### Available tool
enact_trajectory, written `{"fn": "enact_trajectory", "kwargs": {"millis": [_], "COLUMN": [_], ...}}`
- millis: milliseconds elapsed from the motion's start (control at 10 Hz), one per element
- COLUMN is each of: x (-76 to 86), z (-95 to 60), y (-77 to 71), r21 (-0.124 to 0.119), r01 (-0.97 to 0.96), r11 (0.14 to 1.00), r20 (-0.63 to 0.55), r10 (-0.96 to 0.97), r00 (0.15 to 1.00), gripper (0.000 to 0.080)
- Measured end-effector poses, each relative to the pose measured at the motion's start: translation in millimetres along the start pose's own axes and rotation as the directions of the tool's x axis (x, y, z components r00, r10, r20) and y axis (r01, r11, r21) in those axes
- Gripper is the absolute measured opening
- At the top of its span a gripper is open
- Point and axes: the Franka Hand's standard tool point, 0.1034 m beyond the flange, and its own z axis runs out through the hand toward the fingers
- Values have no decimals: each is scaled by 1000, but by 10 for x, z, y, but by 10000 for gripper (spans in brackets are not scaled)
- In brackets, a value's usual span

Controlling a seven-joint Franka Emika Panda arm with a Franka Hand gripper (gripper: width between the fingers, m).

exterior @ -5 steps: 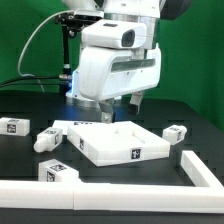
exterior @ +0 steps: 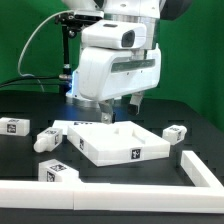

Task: Assemble one leg

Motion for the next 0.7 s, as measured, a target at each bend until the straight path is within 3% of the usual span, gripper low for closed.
{"fn": "enact_trajectory", "kwargs": {"millis": [100,300,400,500,700], "x": [-48,-429,-622,-843,-841], "z": [4,123,230,332,318], "y": [10,79,92,91,119], "r21": [10,34,33,53,54], "r01": [-20,-136,-164,-207,-199], "r11": [1000,990,986,977,979], "r20": [4,29,10,-6,-12], "r10": [20,135,164,207,200], "r00": [1000,990,986,978,980], "gripper": [650,650,650,650,650]}}
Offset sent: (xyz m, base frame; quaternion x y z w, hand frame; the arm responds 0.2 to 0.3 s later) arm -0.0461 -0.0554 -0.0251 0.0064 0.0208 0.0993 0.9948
